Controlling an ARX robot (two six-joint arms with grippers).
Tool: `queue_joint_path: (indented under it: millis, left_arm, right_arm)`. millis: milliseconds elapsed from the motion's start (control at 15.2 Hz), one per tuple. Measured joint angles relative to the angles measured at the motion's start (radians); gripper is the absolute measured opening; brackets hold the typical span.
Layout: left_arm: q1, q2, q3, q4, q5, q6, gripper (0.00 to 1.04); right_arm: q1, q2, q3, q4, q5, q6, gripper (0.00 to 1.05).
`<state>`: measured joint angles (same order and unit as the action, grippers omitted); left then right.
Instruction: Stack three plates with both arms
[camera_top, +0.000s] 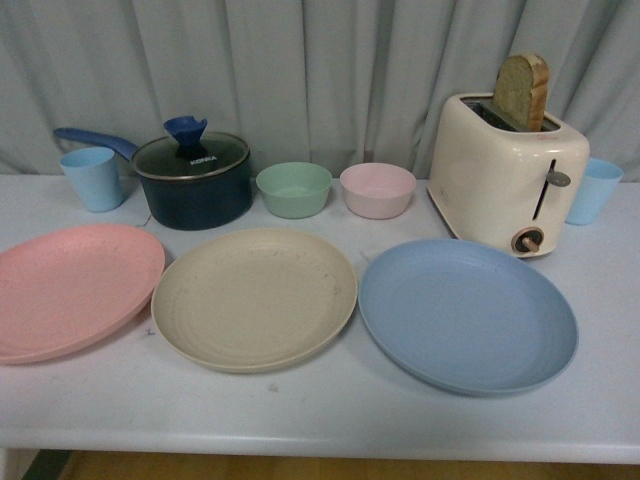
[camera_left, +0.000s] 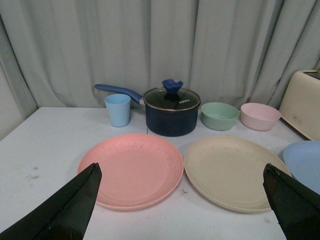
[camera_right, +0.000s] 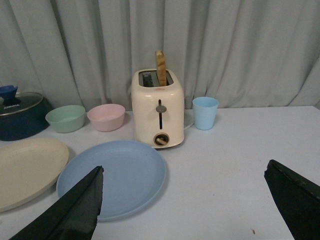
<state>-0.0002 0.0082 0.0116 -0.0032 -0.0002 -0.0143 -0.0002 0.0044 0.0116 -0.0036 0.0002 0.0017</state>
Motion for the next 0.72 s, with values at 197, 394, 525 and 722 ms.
queue_joint_path:
  millis: [197, 394, 525, 722]
  left_arm:
    - [0.0, 0.0, 0.0, 0.0, 0.0, 0.0, 0.98]
    - [0.0, 0.0, 0.0, 0.0, 0.0, 0.0, 0.98]
    - [0.0, 0.0, 0.0, 0.0, 0.0, 0.0, 0.98]
    - [0.0, 0.0, 0.0, 0.0, 0.0, 0.0, 0.98]
  right_arm:
    - [0.0, 0.0, 0.0, 0.0, 0.0, 0.0, 0.98]
    - [0.0, 0.0, 0.0, 0.0, 0.0, 0.0, 0.98]
    - [0.0, 0.0, 0.0, 0.0, 0.0, 0.0, 0.98]
    - [0.0, 0.0, 0.0, 0.0, 0.0, 0.0, 0.98]
